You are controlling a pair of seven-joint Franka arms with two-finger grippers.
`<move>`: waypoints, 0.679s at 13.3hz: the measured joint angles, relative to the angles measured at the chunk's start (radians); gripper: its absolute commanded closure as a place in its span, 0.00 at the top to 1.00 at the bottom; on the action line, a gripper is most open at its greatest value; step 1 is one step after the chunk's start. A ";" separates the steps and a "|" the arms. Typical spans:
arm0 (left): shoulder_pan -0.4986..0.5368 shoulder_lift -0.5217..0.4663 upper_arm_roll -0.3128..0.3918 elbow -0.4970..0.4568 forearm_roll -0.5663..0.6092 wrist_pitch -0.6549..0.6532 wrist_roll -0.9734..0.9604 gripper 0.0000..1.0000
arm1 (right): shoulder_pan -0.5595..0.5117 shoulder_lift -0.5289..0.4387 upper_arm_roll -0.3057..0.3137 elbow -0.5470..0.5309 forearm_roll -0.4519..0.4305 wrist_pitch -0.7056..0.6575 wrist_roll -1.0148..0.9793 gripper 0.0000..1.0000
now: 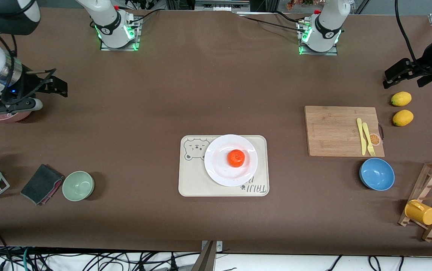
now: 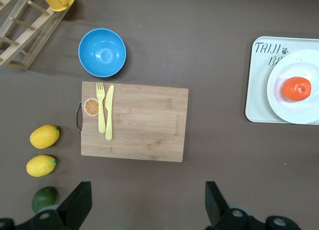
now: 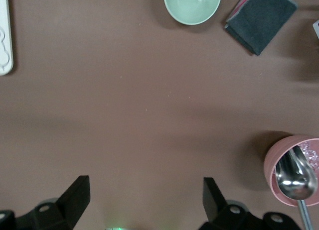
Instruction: Place orange and plate with both arms
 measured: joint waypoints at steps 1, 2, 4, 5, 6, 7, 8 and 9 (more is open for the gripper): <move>0.001 0.000 0.001 0.000 0.000 0.000 0.000 1.00 | -0.018 -0.017 0.003 -0.028 0.000 0.035 0.015 1.00; 0.002 0.000 0.003 0.000 0.000 -0.001 0.000 1.00 | -0.041 -0.027 0.002 -0.032 0.004 0.045 0.015 1.00; 0.005 0.000 0.006 0.000 0.000 -0.001 0.000 1.00 | -0.065 -0.044 -0.019 -0.014 0.035 0.014 0.015 1.00; 0.005 0.000 0.007 0.000 0.000 -0.001 0.000 1.00 | -0.065 -0.048 -0.032 0.010 0.058 -0.015 0.013 1.00; 0.005 0.000 0.007 0.000 0.000 -0.002 0.000 1.00 | -0.065 -0.048 -0.034 0.041 0.068 -0.045 0.013 1.00; 0.006 0.000 0.009 0.000 0.000 -0.002 0.000 1.00 | -0.062 -0.048 -0.034 0.064 0.071 -0.078 0.013 1.00; 0.008 0.000 0.012 0.000 0.000 -0.003 0.000 1.00 | -0.058 -0.048 -0.033 0.076 0.073 -0.100 0.013 1.00; 0.014 0.000 0.013 0.000 0.000 -0.003 0.000 1.00 | -0.056 -0.046 -0.033 0.078 0.074 -0.108 0.013 1.00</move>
